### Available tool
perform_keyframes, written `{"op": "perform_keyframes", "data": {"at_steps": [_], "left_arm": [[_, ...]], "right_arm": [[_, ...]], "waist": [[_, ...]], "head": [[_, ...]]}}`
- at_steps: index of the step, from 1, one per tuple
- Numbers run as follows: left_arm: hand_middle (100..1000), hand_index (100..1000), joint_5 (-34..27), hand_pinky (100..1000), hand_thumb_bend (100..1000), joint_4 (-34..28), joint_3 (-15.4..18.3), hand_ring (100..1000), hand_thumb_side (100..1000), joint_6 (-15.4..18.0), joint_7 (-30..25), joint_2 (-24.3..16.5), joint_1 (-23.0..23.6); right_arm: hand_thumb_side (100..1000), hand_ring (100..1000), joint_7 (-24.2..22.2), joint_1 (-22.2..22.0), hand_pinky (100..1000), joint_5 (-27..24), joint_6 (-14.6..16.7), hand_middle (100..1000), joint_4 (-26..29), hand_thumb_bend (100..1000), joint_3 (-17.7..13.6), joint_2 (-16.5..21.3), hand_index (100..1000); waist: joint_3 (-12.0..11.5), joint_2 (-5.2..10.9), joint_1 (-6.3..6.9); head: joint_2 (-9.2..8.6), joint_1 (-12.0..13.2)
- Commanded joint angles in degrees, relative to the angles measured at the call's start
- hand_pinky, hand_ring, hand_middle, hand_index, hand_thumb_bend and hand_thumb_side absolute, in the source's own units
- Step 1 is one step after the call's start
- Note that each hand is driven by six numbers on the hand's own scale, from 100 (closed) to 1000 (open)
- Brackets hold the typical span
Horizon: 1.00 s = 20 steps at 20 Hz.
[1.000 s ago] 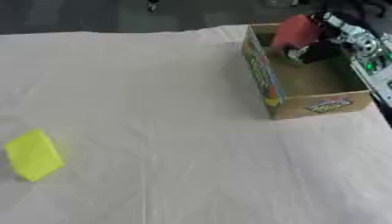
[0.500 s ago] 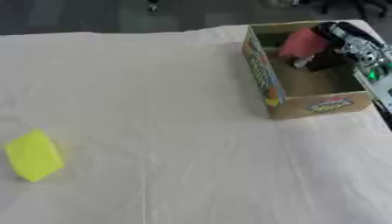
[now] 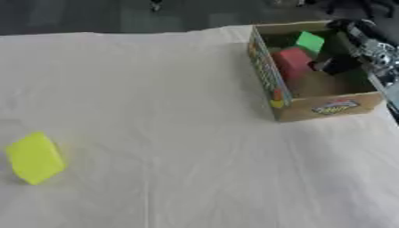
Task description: Pick up the objects with one hand, pass them to the other hand, and then place them into the box on the other side of the table.
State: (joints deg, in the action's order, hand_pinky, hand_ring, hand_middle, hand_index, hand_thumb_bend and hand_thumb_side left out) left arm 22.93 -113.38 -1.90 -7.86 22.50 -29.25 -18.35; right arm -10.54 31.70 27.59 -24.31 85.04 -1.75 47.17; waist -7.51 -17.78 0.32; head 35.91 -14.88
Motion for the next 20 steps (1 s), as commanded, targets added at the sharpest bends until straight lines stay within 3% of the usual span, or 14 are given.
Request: {"op": "perform_keyframes", "data": {"at_steps": [1, 2, 4, 7, 9, 16, 20], "left_arm": [[633, 794, -0.02, 661, 419, -1.21, 1.16, 620, 166, -0.19, 0.20, -2.13, -0.26], [634, 795, -0.01, 662, 422, -1.21, 1.19, 622, 169, -0.34, 0.10, -2.32, -0.29], [645, 806, -0.41, 668, 431, -1.16, 1.10, 630, 202, -1.12, -0.58, -3.38, -0.68], [657, 817, -1.99, 680, 439, -0.91, 0.09, 644, 268, -4.49, -4.90, -7.09, -2.24], [671, 825, -3.59, 693, 445, -1.08, -1.12, 660, 292, -7.29, -9.57, -10.71, -3.65], [697, 840, -13.76, 721, 475, -1.21, -6.53, 693, 387, -13.13, -24.81, -27.33, -8.29], [711, 850, -18.05, 739, 508, -1.21, -9.96, 713, 460, -16.02, -29.45, -33.12, -10.70]], "right_arm": [[196, 961, 2.22, 0.50, 913, -2.50, -1.03, 826, 1.73, 494, -2.05, 2.26, 925], [258, 954, 3.32, 0.45, 915, -4.40, -1.61, 822, 2.75, 552, -2.60, 2.08, 929], [362, 943, 6.80, 0.34, 924, -10.30, -2.61, 810, 6.27, 398, -4.14, 1.52, 932], [432, 944, 13.85, -0.88, 928, -20.68, -3.00, 809, 13.54, 287, -5.12, 1.31, 939], [422, 940, 17.23, -1.87, 926, -24.80, -2.63, 806, 17.78, 308, -4.77, 1.48, 936], [374, 921, 20.37, -4.00, 920, -28.06, -3.36, 788, 26.49, 362, -3.10, 1.15, 918], [373, 920, 19.90, -4.35, 918, -27.23, -4.04, 787, 27.84, 370, -2.65, 0.93, 916]], "waist": [[0.08, 1.00, 0.05], [0.11, 0.99, 0.09], [0.16, 1.03, 0.24], [0.03, 1.19, 0.50], [-0.11, 1.34, 0.66], [-0.59, 1.76, 1.27], [-0.74, 1.86, 1.50]], "head": [[0.08, 0.88], [0.18, 1.36], [0.54, 3.21], [1.21, 6.65], [1.50, 8.52], [2.27, 11.00], [2.51, 11.67]]}}
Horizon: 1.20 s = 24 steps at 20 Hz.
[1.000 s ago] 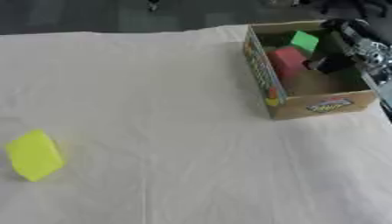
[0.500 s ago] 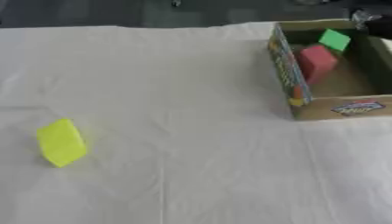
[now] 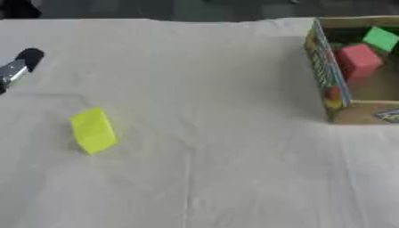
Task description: Pick up the objects with one hand, pass them to the other hand, and then place them into the box on the other side of the table.
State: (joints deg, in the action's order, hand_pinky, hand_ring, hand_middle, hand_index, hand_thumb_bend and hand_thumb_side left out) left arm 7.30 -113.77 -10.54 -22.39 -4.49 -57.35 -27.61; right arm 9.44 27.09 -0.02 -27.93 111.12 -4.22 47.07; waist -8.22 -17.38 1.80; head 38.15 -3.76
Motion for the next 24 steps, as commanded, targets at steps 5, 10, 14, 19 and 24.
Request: {"op": "perform_keyframes", "data": {"at_steps": [5, 10, 14, 19, 24], "left_arm": [[729, 853, -5.56, 776, 545, -0.83, -6.23, 740, 577, -5.79, -5.95, -7.22, -4.41], [739, 856, -5.18, 807, 606, -0.83, -9.53, 758, 607, -9.32, -10.27, -6.75, -7.08], [738, 854, -3.87, 816, 637, -0.83, -12.29, 765, 614, -12.71, -14.35, -5.75, -9.33], [741, 856, -1.49, 819, 659, -0.83, -15.89, 771, 603, -16.40, -19.46, -4.59, -11.75], [748, 860, 1.31, 826, 680, -0.83, -17.65, 779, 567, -19.36, -22.96, -2.98, -13.05]], "right_arm": [[376, 918, -0.88, 0.22, 918, 1.23, -0.83, 785, 1.83, 373, 0.23, 0.80, 916], [379, 915, -1.36, -0.14, 918, 1.69, -0.98, 783, 1.37, 374, 0.40, 0.70, 915], [383, 914, -1.66, -0.48, 917, 1.93, -1.07, 782, 1.05, 373, 0.60, 0.68, 914], [386, 913, -1.95, -0.57, 918, 2.12, -1.06, 780, 0.88, 371, 0.83, 0.52, 914], [389, 912, -2.01, -0.79, 918, 2.07, -1.03, 780, 1.05, 369, 0.92, 0.19, 914]], "waist": [[0.10, 1.50, 0.22], [0.06, 1.66, 0.44], [-0.40, 1.84, 0.70], [-0.70, 1.97, 0.88], [-0.74, 1.89, 0.93]], "head": [[0.52, 1.13], [0.75, 1.30], [1.05, 1.19], [1.50, 0.86], [1.50, 1.00]]}}
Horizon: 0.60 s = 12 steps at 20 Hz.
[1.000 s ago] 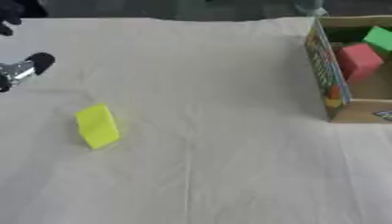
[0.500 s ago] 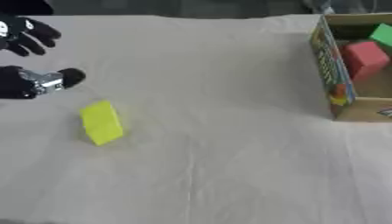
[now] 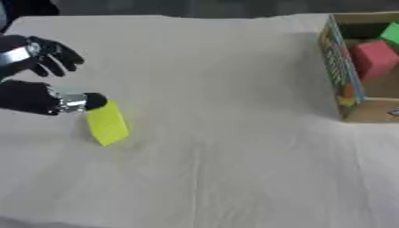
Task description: Pick up the objects with one hand, pass them to the other hand, and then place them into the box on the other side of the table.
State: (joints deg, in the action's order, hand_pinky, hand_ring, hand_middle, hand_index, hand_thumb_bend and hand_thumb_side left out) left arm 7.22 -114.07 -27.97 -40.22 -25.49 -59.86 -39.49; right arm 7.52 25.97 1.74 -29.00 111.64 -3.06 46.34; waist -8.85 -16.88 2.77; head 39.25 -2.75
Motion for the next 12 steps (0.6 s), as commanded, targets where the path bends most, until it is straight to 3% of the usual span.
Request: {"op": "perform_keyframes", "data": {"at_steps": [1, 6, 12], "left_arm": [[750, 862, 1.97, 828, 688, -0.52, -0.57, 782, 552, -2.13, -2.64, -0.08, -1.51], [763, 869, 7.12, 842, 747, 0.59, -3.43, 798, 513, -3.65, -7.39, 1.86, -3.61], [767, 859, 14.89, 846, 793, 6.21, -5.64, 805, 465, -1.71, -12.05, 3.64, -4.54]], "right_arm": [[390, 912, -0.15, 0.29, 918, 0.32, 0.02, 780, 0.54, 369, -0.17, 0.83, 914], [393, 912, -0.97, 0.07, 918, 0.67, -0.03, 779, 0.47, 370, 0.51, 0.40, 913], [397, 911, -1.38, -0.47, 918, 1.26, -0.17, 777, -0.13, 372, 0.67, -0.02, 912]], "waist": [[-0.15, 1.37, -0.03], [-0.11, 1.35, 0.11], [0.04, 1.26, 0.33]], "head": [[0.40, 0.05], [0.55, 0.82], [0.56, 1.18]]}}
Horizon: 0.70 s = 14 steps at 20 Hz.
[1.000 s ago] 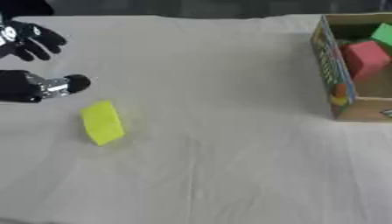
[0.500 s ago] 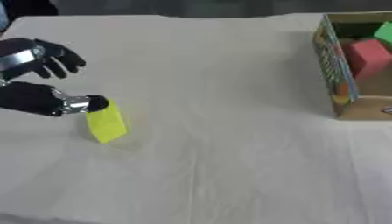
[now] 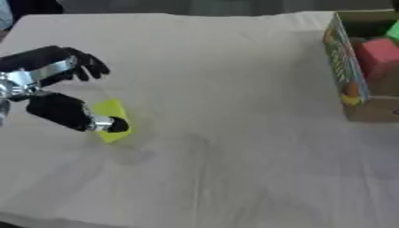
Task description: Pick up the objects with one hand, pass them to the other hand, and then place them into the box on the other side of the table.
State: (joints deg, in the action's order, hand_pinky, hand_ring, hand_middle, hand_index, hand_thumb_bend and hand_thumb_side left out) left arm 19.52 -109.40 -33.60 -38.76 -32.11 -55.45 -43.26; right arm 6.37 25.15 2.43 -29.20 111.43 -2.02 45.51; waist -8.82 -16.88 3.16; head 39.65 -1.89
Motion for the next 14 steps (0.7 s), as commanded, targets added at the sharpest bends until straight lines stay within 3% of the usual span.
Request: {"op": "perform_keyframes", "data": {"at_steps": [1, 5, 7, 10, 12, 14], "left_arm": [[768, 856, 3.21, 846, 794, 2.11, 0.03, 805, 450, -2.73, -5.72, -0.78, -0.56], [772, 861, 4.37, 849, 806, 3.76, 0.33, 809, 435, -1.54, -6.16, -1.04, 0.35], [773, 861, 4.88, 849, 802, 4.89, 0.26, 810, 380, -1.11, -6.27, -0.70, 0.42], [767, 845, 5.07, 852, 778, 6.99, -0.15, 808, 162, -0.35, -7.21, -0.02, 0.15], [768, 840, 4.99, 858, 774, 8.31, -0.24, 810, 100, 0.06, -8.00, 0.39, -0.10], [769, 840, 4.89, 860, 777, 9.46, -0.23, 811, 100, 0.31, -8.53, 0.88, -0.37]], "right_arm": [[397, 911, -0.22, 0.26, 918, 0.62, 0.03, 777, 0.00, 372, -0.37, 0.76, 912], [398, 910, -0.24, 0.09, 918, 0.68, 0.04, 776, -0.26, 371, -0.34, 0.55, 911], [398, 910, -0.33, 0.06, 918, 0.67, 0.06, 776, -0.35, 372, -0.22, 0.43, 910], [399, 910, -0.41, -0.09, 918, 0.79, 0.04, 775, -0.54, 372, -0.17, 0.27, 909], [400, 909, -0.38, -0.18, 918, 0.79, 0.03, 774, -0.66, 372, -0.18, 0.21, 909], [400, 909, -0.40, -0.19, 918, 0.77, 0.02, 774, -0.74, 370, -0.15, 0.13, 908]], "waist": [[0.03, 1.25, -0.03], [0.08, 1.21, 0.01], [0.13, 1.21, -0.06], [0.19, 1.20, -0.14], [0.17, 1.18, -0.14], [0.18, 1.11, -0.14]], "head": [[0.14, 0.32], [0.09, 0.31], [0.13, 0.28], [0.29, 0.33], [0.34, 0.39], [0.32, 0.40]]}}
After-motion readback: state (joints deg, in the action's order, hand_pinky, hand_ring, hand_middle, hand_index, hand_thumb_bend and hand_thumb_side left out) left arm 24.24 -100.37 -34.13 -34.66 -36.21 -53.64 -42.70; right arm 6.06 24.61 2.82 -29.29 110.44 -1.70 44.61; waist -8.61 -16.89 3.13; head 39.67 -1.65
